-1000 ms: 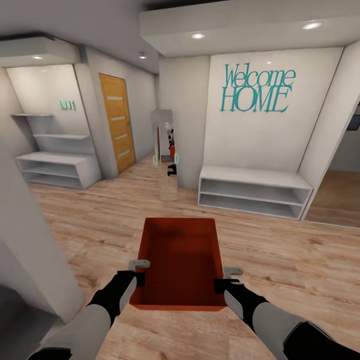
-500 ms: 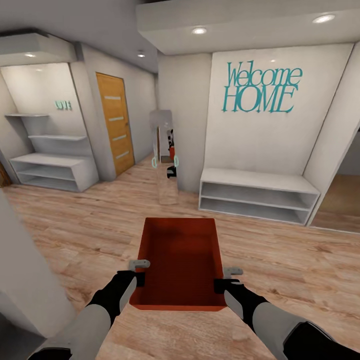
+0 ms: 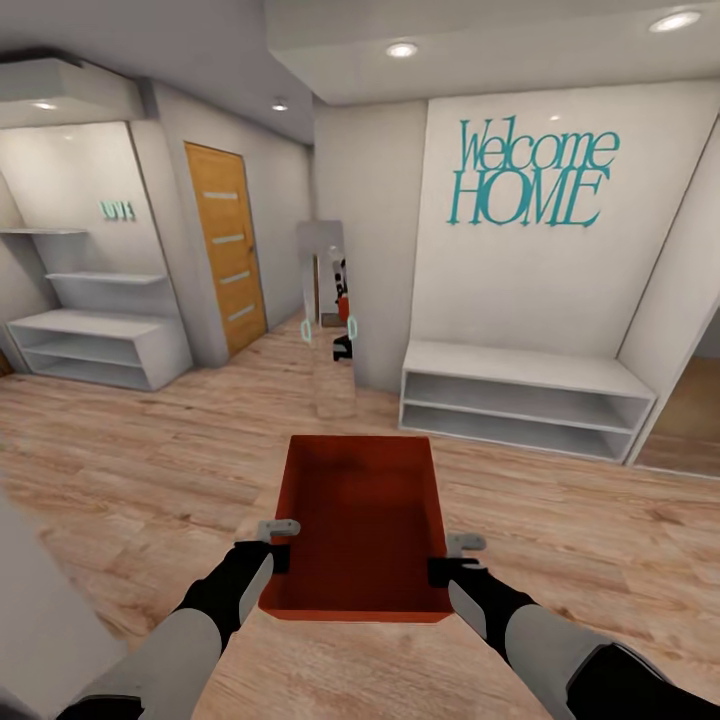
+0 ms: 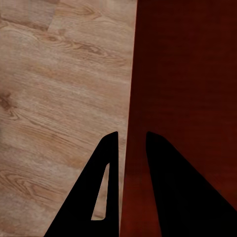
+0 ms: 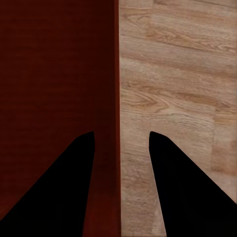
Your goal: Move the two storage containers from the living room to the garage. In the garage, place one container on the floor and stack the other container on top of it (either order is fine).
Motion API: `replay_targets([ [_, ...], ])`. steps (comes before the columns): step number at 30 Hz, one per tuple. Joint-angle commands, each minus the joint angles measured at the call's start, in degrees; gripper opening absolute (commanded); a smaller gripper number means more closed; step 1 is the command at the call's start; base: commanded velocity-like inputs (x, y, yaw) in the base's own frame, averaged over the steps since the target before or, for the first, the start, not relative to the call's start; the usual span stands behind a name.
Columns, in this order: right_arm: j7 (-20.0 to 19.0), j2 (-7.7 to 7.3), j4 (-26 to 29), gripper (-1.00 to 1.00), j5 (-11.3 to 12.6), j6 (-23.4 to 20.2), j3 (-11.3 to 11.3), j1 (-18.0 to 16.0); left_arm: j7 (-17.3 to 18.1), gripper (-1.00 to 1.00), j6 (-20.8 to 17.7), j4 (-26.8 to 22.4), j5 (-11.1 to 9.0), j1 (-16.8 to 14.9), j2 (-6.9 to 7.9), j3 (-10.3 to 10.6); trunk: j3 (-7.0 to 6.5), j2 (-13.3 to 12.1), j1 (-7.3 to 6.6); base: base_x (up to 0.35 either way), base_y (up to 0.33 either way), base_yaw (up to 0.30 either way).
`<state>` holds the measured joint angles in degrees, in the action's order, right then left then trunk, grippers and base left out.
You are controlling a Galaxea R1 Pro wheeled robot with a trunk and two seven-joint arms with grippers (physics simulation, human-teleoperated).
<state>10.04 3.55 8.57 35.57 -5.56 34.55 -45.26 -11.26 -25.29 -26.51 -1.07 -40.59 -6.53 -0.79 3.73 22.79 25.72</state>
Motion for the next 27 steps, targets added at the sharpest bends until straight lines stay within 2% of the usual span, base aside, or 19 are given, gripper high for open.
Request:
replay_targets([
  [1, 0.12, -0.04, 0.4, -1.0, 0.2, 0.73, 1.93, -0.04, -0.5, -1.0, -0.47, 0.05, 0.72, -0.01, 0.2, -0.05, 0.13, 0.13, 0.07, 0.322, 0.0, 0.0],
  [13, 0.15, -0.04, 0.4, -1.0, 0.2, 0.73, 1.93, -0.06, -0.52, -1.0, -0.47, 0.05, 0.72, -0.01, 0.2, 0.0, 0.13, 0.13, 0.07, 0.322, 0.0, 0.011],
  [27, 0.15, -0.04, 0.4, -1.0, 0.2, 0.73, 2.02, -0.05, -0.5, -1.0, -0.47, 0.05, 0.72, 0.0, 0.2, 0.0, 0.13, 0.13, 0.07, 0.322, 0.0, 0.245],
])
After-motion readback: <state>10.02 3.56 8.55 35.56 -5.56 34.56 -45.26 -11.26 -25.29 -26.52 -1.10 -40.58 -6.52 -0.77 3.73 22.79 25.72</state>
